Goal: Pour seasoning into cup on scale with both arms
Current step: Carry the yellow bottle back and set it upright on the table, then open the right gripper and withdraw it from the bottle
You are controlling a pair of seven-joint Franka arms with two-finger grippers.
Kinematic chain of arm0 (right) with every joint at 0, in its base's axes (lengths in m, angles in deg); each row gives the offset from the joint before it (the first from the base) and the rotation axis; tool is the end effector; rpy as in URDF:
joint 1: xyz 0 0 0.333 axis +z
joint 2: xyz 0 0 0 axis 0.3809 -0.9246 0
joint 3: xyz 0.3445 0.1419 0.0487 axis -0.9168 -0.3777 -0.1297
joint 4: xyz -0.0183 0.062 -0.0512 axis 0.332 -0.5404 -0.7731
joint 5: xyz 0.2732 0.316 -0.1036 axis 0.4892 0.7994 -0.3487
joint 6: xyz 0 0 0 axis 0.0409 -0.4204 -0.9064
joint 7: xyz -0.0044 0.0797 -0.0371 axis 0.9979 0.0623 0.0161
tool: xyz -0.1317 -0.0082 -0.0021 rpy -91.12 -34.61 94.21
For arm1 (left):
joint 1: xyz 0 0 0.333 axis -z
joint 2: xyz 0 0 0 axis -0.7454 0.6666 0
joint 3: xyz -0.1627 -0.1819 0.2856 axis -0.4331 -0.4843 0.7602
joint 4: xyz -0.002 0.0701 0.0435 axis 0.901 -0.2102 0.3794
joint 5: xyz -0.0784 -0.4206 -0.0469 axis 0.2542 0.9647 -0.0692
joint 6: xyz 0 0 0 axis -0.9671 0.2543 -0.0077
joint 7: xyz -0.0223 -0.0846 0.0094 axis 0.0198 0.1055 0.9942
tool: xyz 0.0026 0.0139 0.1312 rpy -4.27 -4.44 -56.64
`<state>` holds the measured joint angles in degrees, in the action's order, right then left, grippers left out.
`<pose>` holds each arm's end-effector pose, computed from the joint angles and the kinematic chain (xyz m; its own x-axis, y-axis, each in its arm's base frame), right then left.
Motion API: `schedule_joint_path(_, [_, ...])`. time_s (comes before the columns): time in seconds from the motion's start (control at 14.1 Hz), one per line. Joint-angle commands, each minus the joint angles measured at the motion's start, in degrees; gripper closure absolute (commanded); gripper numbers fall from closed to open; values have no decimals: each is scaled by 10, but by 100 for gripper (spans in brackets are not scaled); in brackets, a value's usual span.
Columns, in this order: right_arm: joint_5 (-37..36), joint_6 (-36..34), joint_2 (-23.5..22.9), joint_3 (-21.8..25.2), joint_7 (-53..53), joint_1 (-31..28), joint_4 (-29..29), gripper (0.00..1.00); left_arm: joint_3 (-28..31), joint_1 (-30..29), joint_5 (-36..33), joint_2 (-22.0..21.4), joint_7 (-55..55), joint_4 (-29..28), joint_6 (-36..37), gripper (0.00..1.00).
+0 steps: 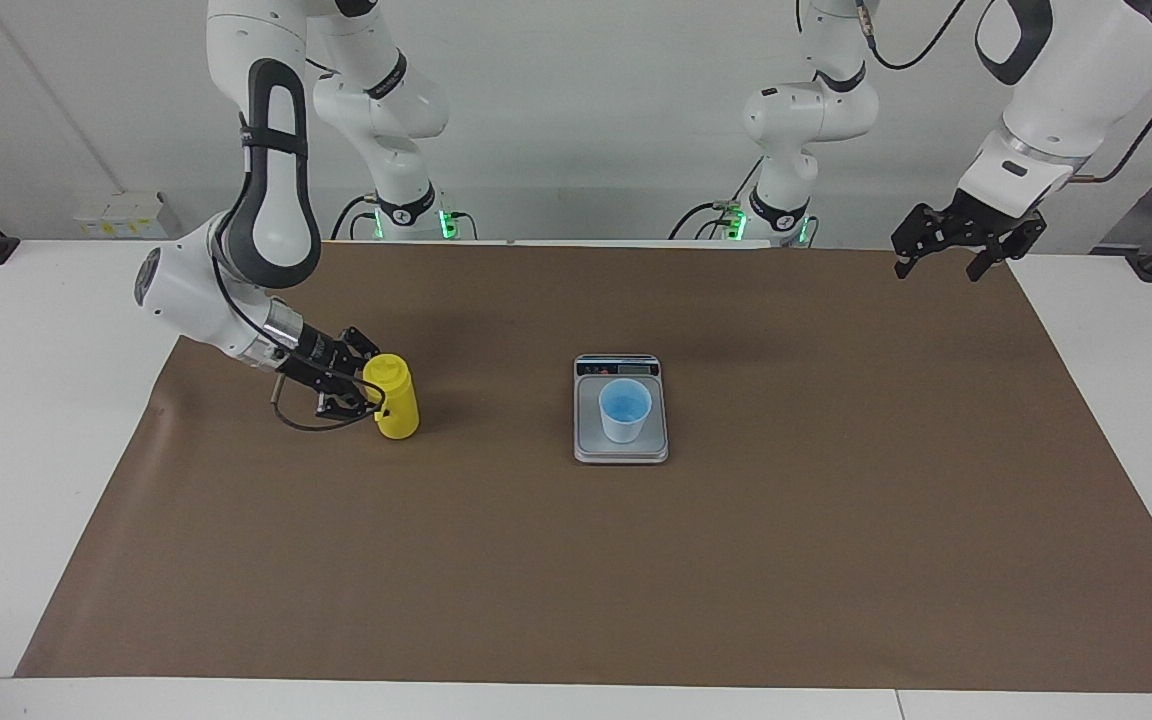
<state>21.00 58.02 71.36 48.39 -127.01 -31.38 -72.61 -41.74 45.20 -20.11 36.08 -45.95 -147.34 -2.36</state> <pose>0.6044 -0.0131 0.3515 -0.1164 -0.7957 -0.5944 -0.9929 0.0783 0.0898 0.5611 -0.0360 0.6473 0.9958 -0.0867 -0.0303 -0.0860 -0.9960 0.0243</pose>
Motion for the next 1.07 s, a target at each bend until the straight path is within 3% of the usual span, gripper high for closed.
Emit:
schedule_joint_path(0.0, [0, 3, 22, -3, 15, 0, -17, 0, -5, -8, 3, -17, -5, -18, -5, 0])
schedule_joint_path(0.36, [-107, 10, 46, -1, 32, -8, -12, 0, -5, -8, 3, -17, -5, -18, -5, 0])
schedule_joint_path(0.64, [-169, 4, 61, -1, 172, -16, -12, 0, -5, -8, 3, -17, -5, -18, -5, 0])
schedule_joint_path(0.99, [-269, 3, 91, -2, 245, -12, -6, 0, -5, -8, 3, -17, -5, -18, -5, 0])
